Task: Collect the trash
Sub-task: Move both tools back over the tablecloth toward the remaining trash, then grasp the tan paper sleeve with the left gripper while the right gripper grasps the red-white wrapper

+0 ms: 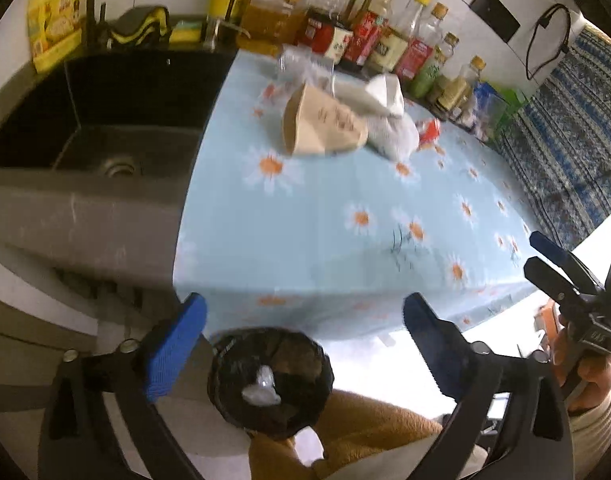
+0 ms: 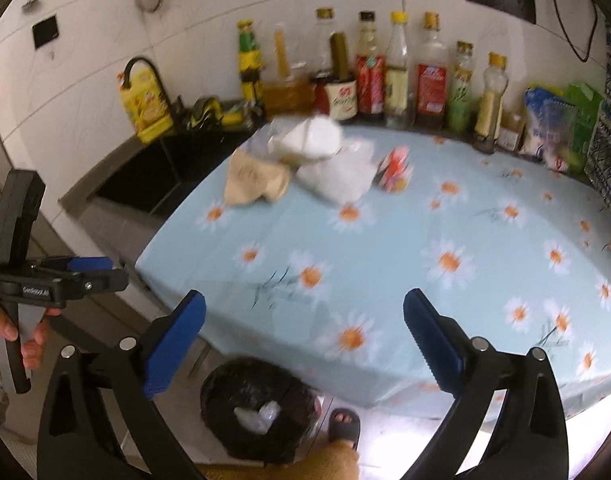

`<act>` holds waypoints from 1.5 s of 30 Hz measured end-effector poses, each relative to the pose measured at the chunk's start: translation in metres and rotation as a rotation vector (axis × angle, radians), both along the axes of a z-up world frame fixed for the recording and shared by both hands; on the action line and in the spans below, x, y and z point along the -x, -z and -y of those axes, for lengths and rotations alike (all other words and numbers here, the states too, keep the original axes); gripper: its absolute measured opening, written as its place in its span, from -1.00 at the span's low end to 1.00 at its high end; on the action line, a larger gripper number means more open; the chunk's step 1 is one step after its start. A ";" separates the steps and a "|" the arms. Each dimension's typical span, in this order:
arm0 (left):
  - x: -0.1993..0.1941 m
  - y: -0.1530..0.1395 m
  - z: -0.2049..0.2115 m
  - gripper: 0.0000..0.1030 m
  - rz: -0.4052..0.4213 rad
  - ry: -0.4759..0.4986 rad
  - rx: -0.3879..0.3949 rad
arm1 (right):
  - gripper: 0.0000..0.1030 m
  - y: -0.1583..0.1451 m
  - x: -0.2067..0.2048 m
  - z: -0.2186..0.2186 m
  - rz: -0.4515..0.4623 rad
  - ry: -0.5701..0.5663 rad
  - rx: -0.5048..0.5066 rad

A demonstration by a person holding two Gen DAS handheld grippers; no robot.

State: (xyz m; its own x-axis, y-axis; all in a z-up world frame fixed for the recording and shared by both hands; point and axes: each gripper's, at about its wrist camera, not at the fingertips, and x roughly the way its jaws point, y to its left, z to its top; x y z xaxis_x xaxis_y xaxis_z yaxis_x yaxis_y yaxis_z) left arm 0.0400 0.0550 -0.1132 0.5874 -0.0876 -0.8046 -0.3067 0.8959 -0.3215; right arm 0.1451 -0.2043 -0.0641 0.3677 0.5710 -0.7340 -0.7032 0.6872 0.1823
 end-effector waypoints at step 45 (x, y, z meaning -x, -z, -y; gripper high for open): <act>-0.207 0.023 -0.001 0.87 -0.216 -0.115 -0.127 | 0.90 0.071 -0.247 -0.045 -0.226 -0.194 -0.101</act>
State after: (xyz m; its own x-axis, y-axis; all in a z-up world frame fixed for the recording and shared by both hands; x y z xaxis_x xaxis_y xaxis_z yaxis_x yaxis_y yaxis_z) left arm 0.2469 0.0559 -0.1364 0.4015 0.0799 -0.9124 -0.4583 0.8800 -0.1246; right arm 0.3918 -0.1595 -0.1349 0.0786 0.6890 -0.7205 -0.7533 0.5145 0.4098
